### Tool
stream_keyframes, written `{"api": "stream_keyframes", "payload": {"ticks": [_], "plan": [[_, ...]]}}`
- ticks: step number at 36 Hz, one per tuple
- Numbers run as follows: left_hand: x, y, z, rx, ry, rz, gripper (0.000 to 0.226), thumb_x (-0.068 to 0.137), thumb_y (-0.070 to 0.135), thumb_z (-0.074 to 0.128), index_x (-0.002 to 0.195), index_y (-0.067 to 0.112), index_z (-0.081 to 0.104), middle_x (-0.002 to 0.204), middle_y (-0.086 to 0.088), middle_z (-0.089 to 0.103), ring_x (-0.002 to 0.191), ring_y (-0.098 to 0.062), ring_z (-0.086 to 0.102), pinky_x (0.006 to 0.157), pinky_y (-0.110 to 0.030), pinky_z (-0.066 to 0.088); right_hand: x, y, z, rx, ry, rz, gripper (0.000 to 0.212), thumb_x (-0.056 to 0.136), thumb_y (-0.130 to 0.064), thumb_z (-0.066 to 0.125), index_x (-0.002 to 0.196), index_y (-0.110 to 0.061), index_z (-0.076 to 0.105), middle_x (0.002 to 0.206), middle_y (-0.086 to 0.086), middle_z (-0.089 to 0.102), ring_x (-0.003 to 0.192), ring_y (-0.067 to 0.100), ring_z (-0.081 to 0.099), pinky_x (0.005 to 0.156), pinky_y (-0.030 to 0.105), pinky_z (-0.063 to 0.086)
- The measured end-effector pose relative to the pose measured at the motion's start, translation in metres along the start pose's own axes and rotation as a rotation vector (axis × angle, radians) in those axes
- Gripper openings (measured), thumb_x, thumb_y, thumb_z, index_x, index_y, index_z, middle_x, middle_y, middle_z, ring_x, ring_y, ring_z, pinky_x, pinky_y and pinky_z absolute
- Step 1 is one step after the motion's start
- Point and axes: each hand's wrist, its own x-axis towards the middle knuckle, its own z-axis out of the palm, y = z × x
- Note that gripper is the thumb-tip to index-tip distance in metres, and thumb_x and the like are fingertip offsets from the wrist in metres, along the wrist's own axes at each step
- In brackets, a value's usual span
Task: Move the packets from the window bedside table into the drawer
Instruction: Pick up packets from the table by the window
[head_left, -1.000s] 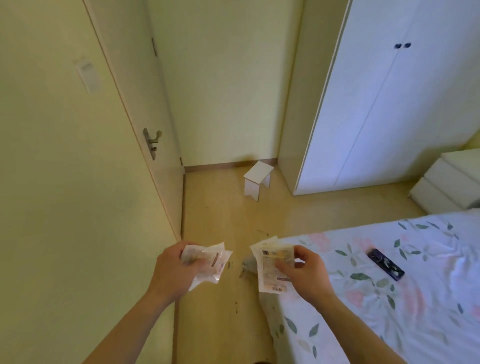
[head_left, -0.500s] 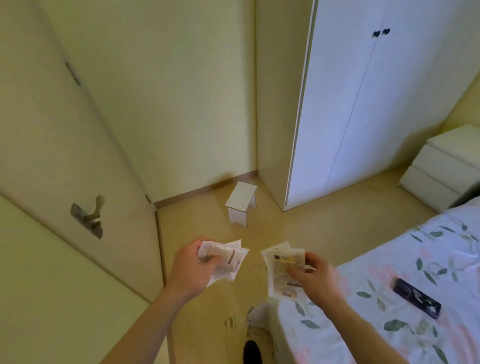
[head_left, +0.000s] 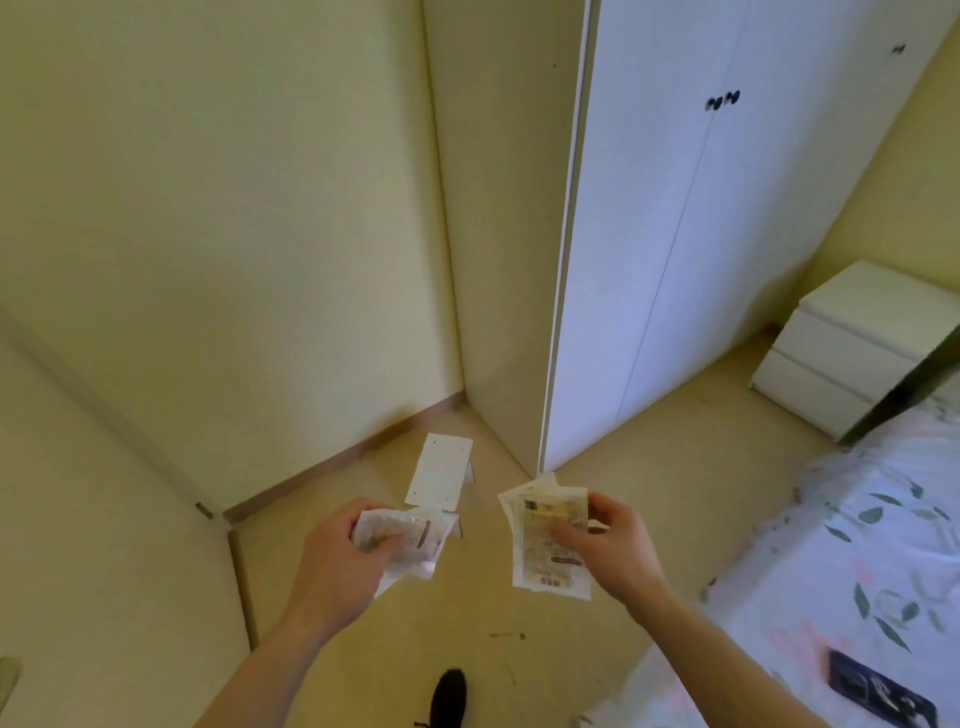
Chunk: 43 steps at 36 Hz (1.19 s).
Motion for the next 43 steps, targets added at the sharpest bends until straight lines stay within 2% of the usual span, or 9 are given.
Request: {"api": "stream_keyframes", "payload": {"ticks": [10,13,17,21,25,28,31,36,43], "plan": [[0.198,0.034,0.041,0.152,-0.296,0.107,0.017,0.083,0.018,0.079,0.085,0.033,0.072,0.084,0.020,0.072,0.077,-0.005,0.067,0.068,-0.033,0.054,0.099,-0.031,-0.009,0.069,0.239,0.092,0.027,0.086,-0.020,0.079,0.110,-0.026,0.070,0.099,-0.010,0.075,0.080,0.006,0.075,0.065,0.021,0.059],[0.237,0.057,0.082,0.164,-0.398,0.157,0.015,0.081,0.016,0.081,0.084,0.028,0.073,0.082,0.014,0.073,0.077,-0.007,0.067,0.062,-0.021,0.050,0.112,-0.027,-0.030,0.095,0.349,0.121,0.025,0.087,-0.021,0.078,0.110,-0.027,0.069,0.100,-0.012,0.073,0.080,0.004,0.074,0.061,0.018,0.058],[0.277,0.095,0.148,0.219,-0.541,0.286,0.012,0.081,0.021,0.082,0.083,0.029,0.074,0.080,0.018,0.073,0.076,-0.003,0.065,0.062,-0.018,0.049,0.125,-0.017,-0.076,0.155,0.513,0.174,0.020,0.086,-0.018,0.080,0.102,-0.028,0.072,0.095,-0.012,0.074,0.075,0.003,0.074,0.057,0.017,0.056],[0.315,0.133,0.220,0.245,-0.643,0.361,0.016,0.080,0.021,0.082,0.086,0.031,0.072,0.080,0.021,0.071,0.071,0.000,0.064,0.058,-0.017,0.047,0.151,0.003,-0.133,0.188,0.642,0.244,0.023,0.084,-0.016,0.081,0.099,-0.030,0.072,0.099,-0.009,0.075,0.081,0.009,0.075,0.072,0.034,0.063],[0.353,0.170,0.292,0.260,-0.714,0.429,0.019,0.077,0.017,0.083,0.085,0.031,0.072,0.082,0.019,0.072,0.079,-0.001,0.066,0.068,-0.019,0.050,0.187,0.013,-0.190,0.228,0.727,0.261,0.021,0.083,-0.018,0.082,0.096,-0.031,0.071,0.097,-0.009,0.075,0.084,0.012,0.075,0.074,0.034,0.062],[0.378,0.200,0.343,0.306,-0.735,0.460,0.020,0.076,0.021,0.083,0.086,0.034,0.073,0.085,0.022,0.073,0.084,0.001,0.067,0.073,-0.022,0.053,0.214,0.013,-0.231,0.245,0.739,0.277,0.023,0.083,-0.016,0.082,0.098,-0.030,0.070,0.099,-0.008,0.074,0.086,0.012,0.074,0.070,0.029,0.060],[0.401,0.232,0.390,0.319,-0.751,0.473,0.019,0.077,0.022,0.082,0.087,0.036,0.073,0.086,0.023,0.072,0.084,0.002,0.066,0.068,-0.014,0.047,0.243,0.008,-0.277,0.232,0.737,0.289,0.025,0.084,-0.017,0.081,0.104,-0.028,0.071,0.100,-0.007,0.074,0.081,0.007,0.073,0.064,0.023,0.058],[0.434,0.279,0.461,0.283,-0.756,0.461,0.016,0.081,0.020,0.080,0.090,0.032,0.075,0.078,0.015,0.071,0.061,0.000,0.058,0.050,-0.010,0.038,0.288,-0.007,-0.357,0.208,0.741,0.280,0.022,0.088,-0.016,0.077,0.104,-0.029,0.068,0.099,-0.014,0.071,0.079,-0.002,0.067,0.048,0.004,0.044],[0.493,0.327,0.548,0.268,-0.805,0.441,0.013,0.083,0.015,0.078,0.086,0.028,0.077,0.069,0.017,0.068,0.058,0.006,0.056,0.050,-0.010,0.039,0.365,-0.013,-0.446,0.196,0.776,0.302,0.024,0.086,-0.015,0.079,0.106,-0.026,0.072,0.100,-0.009,0.074,0.089,0.014,0.073,0.078,0.037,0.062]]}}
